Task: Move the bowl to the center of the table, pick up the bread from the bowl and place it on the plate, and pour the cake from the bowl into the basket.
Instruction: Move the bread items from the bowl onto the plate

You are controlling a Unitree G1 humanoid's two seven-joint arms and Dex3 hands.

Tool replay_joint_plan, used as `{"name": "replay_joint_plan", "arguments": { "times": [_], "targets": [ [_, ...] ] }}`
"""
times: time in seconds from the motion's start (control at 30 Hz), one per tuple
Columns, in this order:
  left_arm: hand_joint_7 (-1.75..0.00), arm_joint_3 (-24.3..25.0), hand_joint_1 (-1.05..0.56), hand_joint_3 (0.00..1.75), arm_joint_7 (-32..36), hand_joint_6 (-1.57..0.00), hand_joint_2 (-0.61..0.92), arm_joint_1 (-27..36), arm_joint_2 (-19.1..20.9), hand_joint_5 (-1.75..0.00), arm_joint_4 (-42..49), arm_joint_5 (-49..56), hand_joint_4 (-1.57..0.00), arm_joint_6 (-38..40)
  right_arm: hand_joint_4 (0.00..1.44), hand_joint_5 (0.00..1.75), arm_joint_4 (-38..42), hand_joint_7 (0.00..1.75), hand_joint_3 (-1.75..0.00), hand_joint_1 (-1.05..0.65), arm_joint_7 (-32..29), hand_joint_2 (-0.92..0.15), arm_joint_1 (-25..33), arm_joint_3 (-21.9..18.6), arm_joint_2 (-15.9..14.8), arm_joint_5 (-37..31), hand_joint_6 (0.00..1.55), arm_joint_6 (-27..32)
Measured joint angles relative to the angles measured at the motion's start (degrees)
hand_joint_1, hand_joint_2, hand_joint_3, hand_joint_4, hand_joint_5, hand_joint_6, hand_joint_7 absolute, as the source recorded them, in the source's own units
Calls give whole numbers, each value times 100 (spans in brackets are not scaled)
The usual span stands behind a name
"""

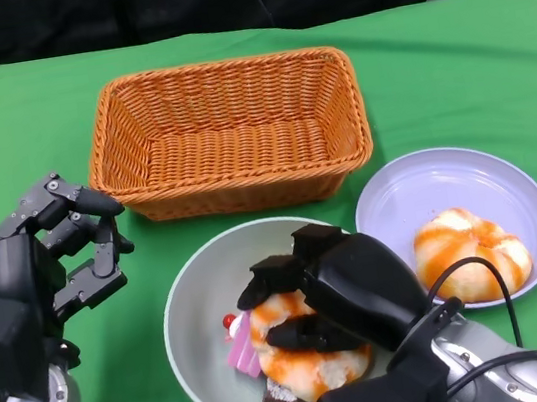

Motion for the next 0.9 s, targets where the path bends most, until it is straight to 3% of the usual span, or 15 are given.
{"name": "replay_joint_plan", "arguments": {
  "times": [0.1, 0.17, 0.37, 0.73, 0.8, 0.9],
  "targets": [
    [-131, -4, -1, 114, 2, -81, 54, 0, 7, -154, 0, 0, -81, -2, 64, 135, 66, 76, -12, -24, -17, -92, -29, -76, 17, 30, 75, -69],
    [-131, -7, -1, 114, 1, -81, 54, 0, 7, -155, 0, -2, -81, -1, 67, 129, 67, 70, -12, -25, -12, -92, -29, -105, 23, 42, 79, -89],
    [-131, -13, -1, 115, 0, -81, 53, 0, 21, -155, 51, -12, -81, -31, 70, 130, 66, 66, -4, -26, -76, -92, -32, -357, 121, 248, 85, -143],
    [-130, -19, -1, 115, 2, -82, 52, 0, 33, -154, 74, -3, -82, -32, 71, 132, -136, 65, -10, -25, -118, -92, -33, -577, 228, 362, 86, -192],
    [-130, -19, -2, 115, 1, -82, 53, -6, 35, -154, 101, -4, -81, -33, 66, 149, -226, 66, -12, -23, -3, -92, -14, -635, 238, 442, 85, -144],
    [-130, -18, -2, 114, 1, -82, 52, -9, 43, -155, 191, -4, -81, -40, 65, 150, -533, 67, -11, -23, 186, -92, 21, -819, 248, 673, 85, -64]
  ]
}}
